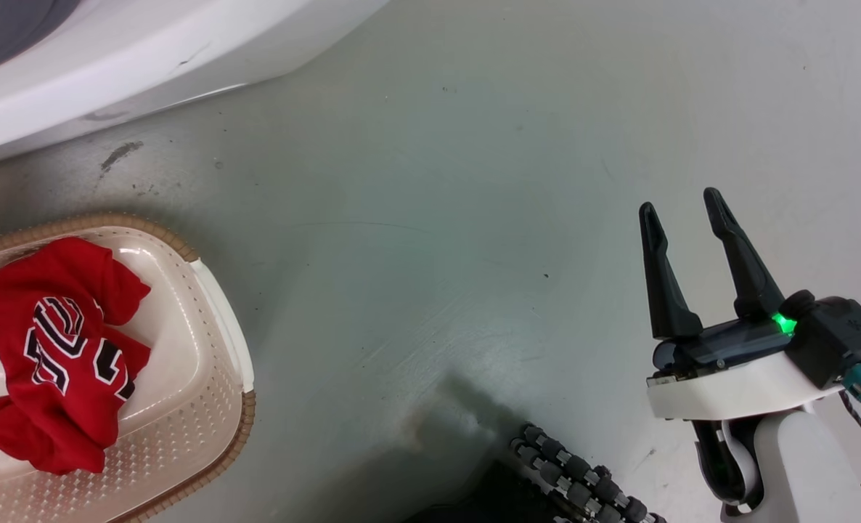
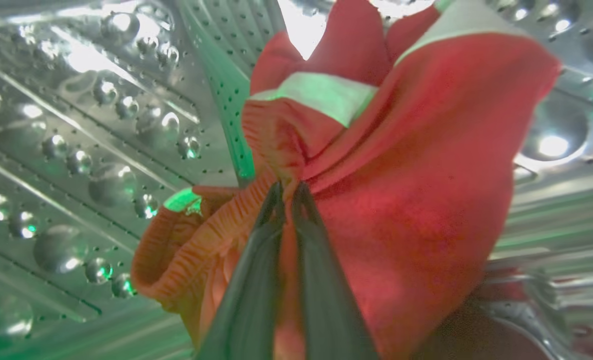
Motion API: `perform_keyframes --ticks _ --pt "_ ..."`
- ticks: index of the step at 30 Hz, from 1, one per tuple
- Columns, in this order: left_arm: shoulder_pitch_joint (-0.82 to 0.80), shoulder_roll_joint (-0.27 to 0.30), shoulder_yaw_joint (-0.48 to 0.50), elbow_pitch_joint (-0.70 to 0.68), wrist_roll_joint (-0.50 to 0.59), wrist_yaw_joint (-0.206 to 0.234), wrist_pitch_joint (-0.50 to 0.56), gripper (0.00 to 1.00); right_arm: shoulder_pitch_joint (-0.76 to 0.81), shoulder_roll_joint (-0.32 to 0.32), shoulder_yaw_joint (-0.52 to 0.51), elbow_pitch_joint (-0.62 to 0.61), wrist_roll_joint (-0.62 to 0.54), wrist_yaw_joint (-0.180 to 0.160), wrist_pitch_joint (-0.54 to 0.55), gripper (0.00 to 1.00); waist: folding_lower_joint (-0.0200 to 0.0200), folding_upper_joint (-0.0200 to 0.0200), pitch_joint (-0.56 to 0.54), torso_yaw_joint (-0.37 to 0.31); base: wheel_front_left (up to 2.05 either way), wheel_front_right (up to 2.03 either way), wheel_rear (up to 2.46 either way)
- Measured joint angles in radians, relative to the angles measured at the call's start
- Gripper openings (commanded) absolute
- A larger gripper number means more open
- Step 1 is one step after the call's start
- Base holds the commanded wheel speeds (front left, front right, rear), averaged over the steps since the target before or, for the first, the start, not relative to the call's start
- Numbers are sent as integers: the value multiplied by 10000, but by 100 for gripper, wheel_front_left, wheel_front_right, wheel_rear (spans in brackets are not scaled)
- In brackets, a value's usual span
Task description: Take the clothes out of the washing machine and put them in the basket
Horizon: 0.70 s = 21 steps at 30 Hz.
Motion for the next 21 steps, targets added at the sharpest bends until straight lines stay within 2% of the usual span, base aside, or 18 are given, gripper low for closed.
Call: perform_keyframes --ticks 6,14,21 --pt "22 -86 10 84 -10 -77 -1214 0 -122 2 -209 23 -188 0 0 100 0 0 -232 215 0 0 0" --pt "695 -625 98 594 -219 -178 -3873 0 -232 6 -767 81 -788 0 0 100 -1 0 -1111 741 0 0 0" --pt "1964 -1131 311 1057 -652 -268 -6479 0 -189 12 -1152 125 -1421 0 0 100 -1 0 -2172 1371 0 0 0"
